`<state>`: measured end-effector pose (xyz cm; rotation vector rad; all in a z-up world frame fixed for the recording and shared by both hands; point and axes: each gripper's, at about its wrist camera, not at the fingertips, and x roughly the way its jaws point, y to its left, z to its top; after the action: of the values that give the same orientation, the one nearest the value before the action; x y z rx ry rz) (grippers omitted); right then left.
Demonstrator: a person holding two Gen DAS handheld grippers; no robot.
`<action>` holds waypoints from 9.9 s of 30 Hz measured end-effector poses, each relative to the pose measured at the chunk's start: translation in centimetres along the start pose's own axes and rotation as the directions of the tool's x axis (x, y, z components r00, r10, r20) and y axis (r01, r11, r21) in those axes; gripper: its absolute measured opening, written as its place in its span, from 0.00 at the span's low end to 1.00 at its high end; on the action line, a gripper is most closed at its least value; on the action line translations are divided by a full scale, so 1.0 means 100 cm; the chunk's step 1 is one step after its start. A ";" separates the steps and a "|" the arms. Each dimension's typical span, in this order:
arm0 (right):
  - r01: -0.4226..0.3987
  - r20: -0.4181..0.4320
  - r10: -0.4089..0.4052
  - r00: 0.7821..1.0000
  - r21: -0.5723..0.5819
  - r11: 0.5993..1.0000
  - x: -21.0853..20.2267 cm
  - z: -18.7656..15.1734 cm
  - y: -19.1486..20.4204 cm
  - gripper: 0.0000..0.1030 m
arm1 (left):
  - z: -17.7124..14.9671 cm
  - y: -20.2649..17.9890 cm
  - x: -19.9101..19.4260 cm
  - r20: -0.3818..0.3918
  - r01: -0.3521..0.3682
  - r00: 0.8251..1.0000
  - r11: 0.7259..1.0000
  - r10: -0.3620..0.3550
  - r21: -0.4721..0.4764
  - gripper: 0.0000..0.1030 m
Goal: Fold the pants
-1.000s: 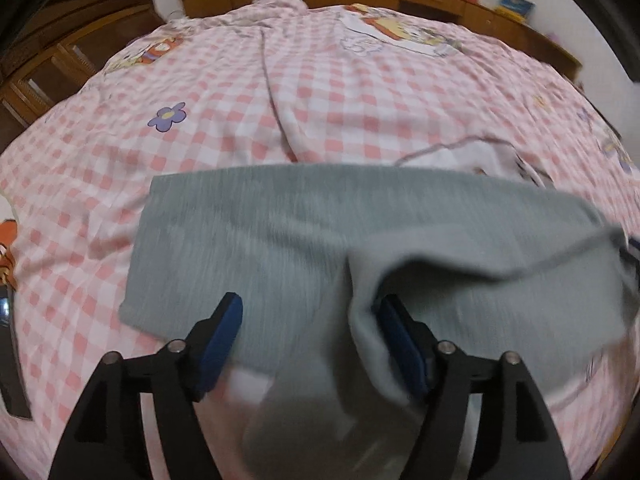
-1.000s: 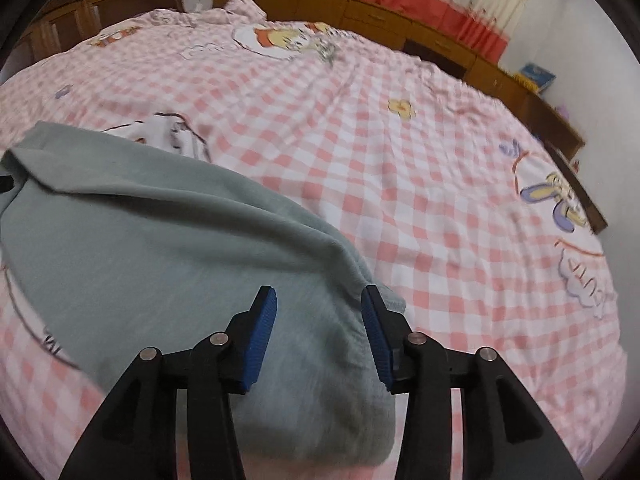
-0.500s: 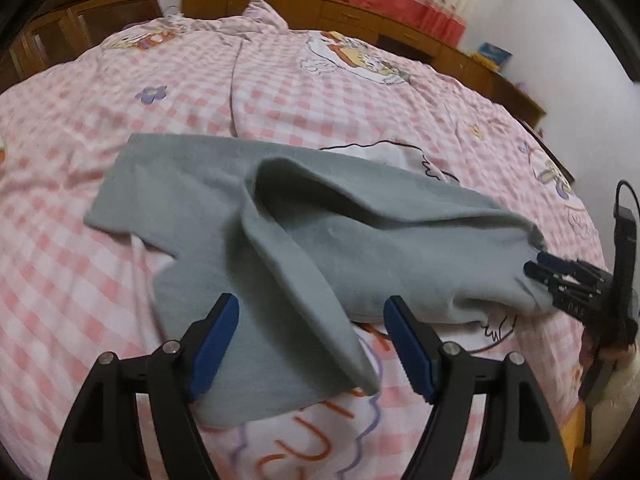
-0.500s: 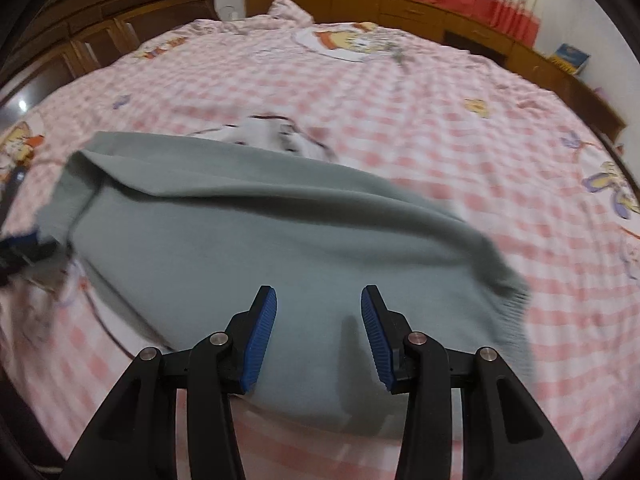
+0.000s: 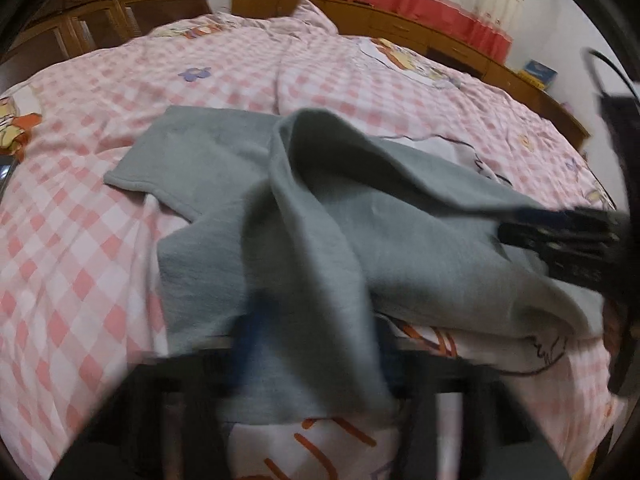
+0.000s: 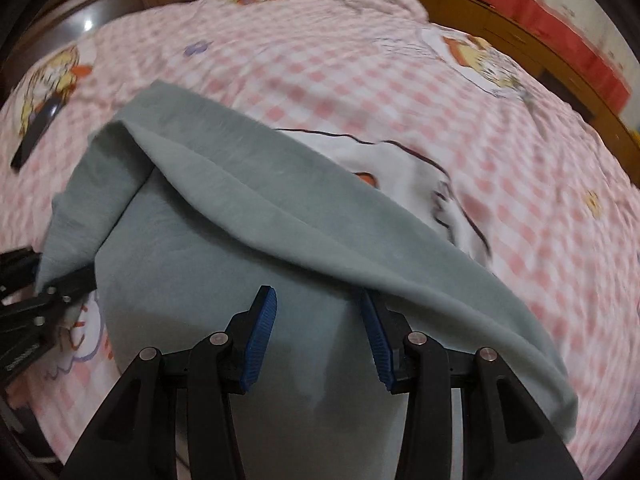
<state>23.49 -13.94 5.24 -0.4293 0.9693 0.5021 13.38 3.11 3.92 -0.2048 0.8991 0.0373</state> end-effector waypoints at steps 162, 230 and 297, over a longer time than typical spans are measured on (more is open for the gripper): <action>0.012 0.134 -0.123 0.983 0.627 0.779 -0.046 -0.115 0.048 0.06 | 0.084 0.178 0.052 0.077 0.206 0.977 0.810 -0.197 -0.550 0.13; 0.193 -0.038 -0.222 0.974 0.652 0.733 -0.041 -0.140 -0.115 0.29 | -0.001 0.219 -0.026 0.041 0.073 0.997 0.913 -0.061 -0.403 0.15; -0.038 0.133 -0.046 0.990 0.567 0.823 -0.088 -0.187 0.012 0.54 | -0.020 -0.026 -0.082 -0.053 0.238 0.971 0.968 -0.234 0.080 0.63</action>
<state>6.20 -25.15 3.26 0.1473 0.9294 0.2118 7.01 0.60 9.52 -0.2324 0.9126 -0.2272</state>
